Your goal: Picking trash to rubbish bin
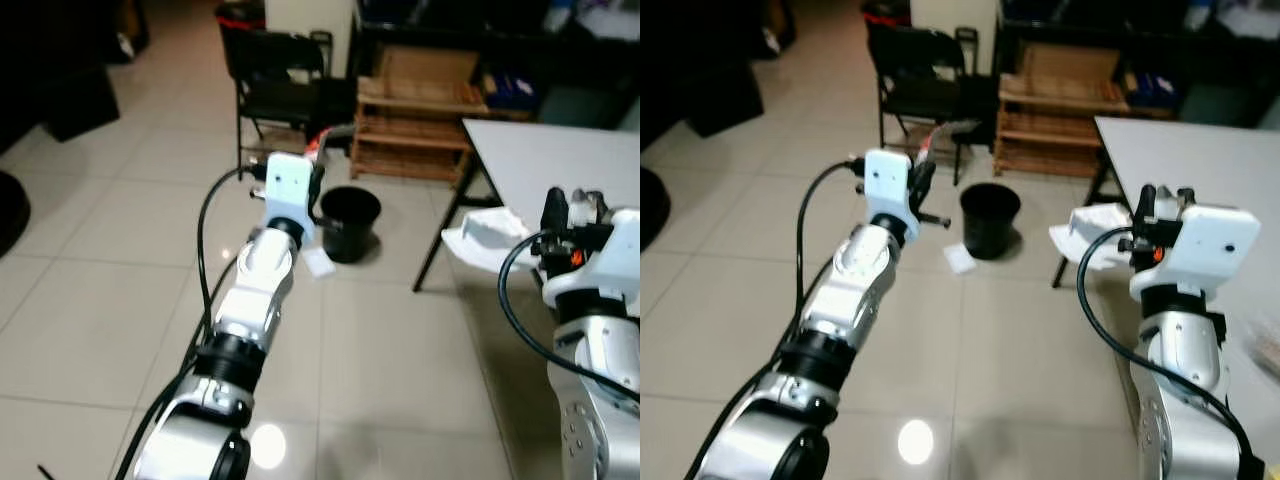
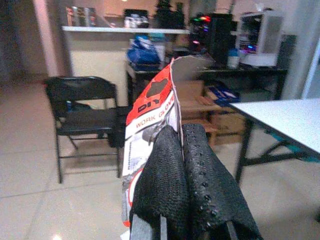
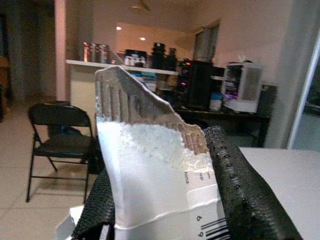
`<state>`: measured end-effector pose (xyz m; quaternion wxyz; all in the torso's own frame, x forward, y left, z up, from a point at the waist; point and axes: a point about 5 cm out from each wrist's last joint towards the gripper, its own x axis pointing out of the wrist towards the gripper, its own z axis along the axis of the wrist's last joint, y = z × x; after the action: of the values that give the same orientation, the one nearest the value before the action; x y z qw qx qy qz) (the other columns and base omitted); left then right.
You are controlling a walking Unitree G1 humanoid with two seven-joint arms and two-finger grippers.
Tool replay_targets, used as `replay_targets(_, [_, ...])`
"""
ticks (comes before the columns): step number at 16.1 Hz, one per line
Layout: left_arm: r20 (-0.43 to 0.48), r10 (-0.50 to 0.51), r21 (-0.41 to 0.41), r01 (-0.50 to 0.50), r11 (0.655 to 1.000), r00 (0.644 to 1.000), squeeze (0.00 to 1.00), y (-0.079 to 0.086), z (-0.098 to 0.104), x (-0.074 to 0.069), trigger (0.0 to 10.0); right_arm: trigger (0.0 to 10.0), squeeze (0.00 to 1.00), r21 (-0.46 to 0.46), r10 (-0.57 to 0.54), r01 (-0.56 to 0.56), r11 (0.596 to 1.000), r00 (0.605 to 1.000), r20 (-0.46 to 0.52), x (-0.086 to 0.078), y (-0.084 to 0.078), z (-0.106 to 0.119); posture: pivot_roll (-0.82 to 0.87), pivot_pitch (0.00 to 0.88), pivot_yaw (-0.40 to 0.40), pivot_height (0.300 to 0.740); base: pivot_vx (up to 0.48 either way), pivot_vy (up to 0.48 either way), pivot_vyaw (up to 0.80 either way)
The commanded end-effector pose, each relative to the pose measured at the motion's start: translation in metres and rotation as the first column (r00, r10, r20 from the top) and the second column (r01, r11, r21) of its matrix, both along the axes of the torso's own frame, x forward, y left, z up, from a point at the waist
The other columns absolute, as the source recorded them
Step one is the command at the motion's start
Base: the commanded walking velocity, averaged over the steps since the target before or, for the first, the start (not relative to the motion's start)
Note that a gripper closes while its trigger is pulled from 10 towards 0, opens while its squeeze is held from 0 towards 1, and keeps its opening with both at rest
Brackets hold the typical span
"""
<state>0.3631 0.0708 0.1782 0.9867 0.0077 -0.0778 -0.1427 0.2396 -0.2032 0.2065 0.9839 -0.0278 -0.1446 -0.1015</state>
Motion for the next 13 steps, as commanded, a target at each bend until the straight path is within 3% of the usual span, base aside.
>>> replay_targets(1, [-0.004,0.029,0.008,-0.029,1.000,1.000,0.00,0.0082,-0.0003,0.0023,0.0,10.0,0.00,-0.002,0.021,-0.021,1.000,1.000,0.015,0.0002,0.0050,0.0034,0.11,0.057,-0.044,0.740,0.469,0.000,0.00])
replay_targets(13, [-0.013,0.033,0.005,-0.033,0.999,0.999,0.00,0.0068,-0.0015,0.0034,0.0,10.0,0.00,0.001,0.026,-0.026,1.000,1.000,0.007,0.0010,0.0069,0.0015,0.11,0.056,-0.043,0.740,0.475,0.000,0.00])
